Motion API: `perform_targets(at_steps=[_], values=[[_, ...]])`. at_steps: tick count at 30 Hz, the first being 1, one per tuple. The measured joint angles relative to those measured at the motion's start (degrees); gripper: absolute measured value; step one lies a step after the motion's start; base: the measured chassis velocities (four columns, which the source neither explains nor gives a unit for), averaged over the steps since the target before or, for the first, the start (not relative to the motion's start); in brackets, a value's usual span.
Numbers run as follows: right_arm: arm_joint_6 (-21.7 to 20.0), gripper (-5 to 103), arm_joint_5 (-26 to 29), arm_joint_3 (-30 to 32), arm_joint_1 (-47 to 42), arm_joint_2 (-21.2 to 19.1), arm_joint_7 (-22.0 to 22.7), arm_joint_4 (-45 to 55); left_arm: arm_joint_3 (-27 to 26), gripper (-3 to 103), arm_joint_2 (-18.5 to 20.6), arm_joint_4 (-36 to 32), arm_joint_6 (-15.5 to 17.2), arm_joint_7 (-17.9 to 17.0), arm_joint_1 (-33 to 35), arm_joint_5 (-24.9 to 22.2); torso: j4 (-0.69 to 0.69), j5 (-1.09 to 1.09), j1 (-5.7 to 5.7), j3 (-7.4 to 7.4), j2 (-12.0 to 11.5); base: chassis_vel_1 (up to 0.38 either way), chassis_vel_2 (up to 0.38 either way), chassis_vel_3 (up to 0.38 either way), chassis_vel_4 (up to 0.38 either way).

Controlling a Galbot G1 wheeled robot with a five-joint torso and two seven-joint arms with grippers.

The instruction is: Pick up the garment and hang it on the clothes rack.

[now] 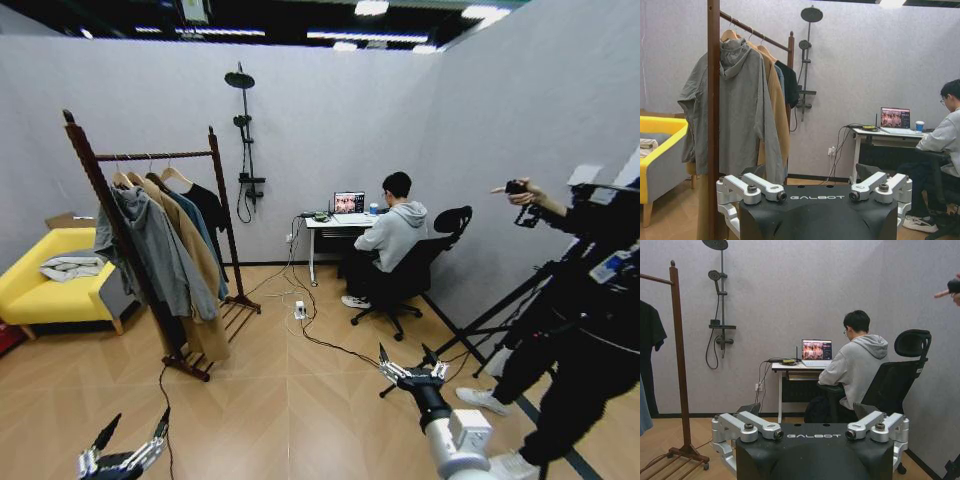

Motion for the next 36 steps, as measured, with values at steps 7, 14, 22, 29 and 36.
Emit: perform_targets(at_steps=[7, 14, 22, 29, 36], values=[[0.1, 100, 0.0, 0.0, 0.0, 0.0, 0.0, 0.0, 0.0, 100, 0.0, 0.0, 0.0, 0.0, 0.0, 0.0, 0.0, 0.0, 0.0, 0.0, 0.0, 0.0, 0.0, 0.0, 0.0], [0.2, 100, -0.1, 0.0, -0.1, 0.0, 0.0, 0.0, 0.0, 100, 0.0, 0.0, 0.0, 0.0, 0.0, 0.0, 0.0, 0.0, 0.0, 0.0, 0.0, 0.0, 0.0, 0.0, 0.0], [0.2, 100, -0.1, 0.0, -0.1, 0.0, 0.0, 0.0, 0.0, 100, 0.0, 0.0, 0.0, 0.0, 0.0, 0.0, 0.0, 0.0, 0.0, 0.0, 0.0, 0.0, 0.0, 0.0, 0.0], [0.2, 100, -0.1, 0.0, -0.1, 0.0, 0.0, 0.0, 0.0, 100, 0.0, 0.0, 0.0, 0.0, 0.0, 0.0, 0.0, 0.0, 0.0, 0.0, 0.0, 0.0, 0.0, 0.0, 0.0], [0.2, 100, -0.1, 0.0, -0.1, 0.0, 0.0, 0.0, 0.0, 100, 0.0, 0.0, 0.0, 0.0, 0.0, 0.0, 0.0, 0.0, 0.0, 0.0, 0.0, 0.0, 0.0, 0.0, 0.0]])
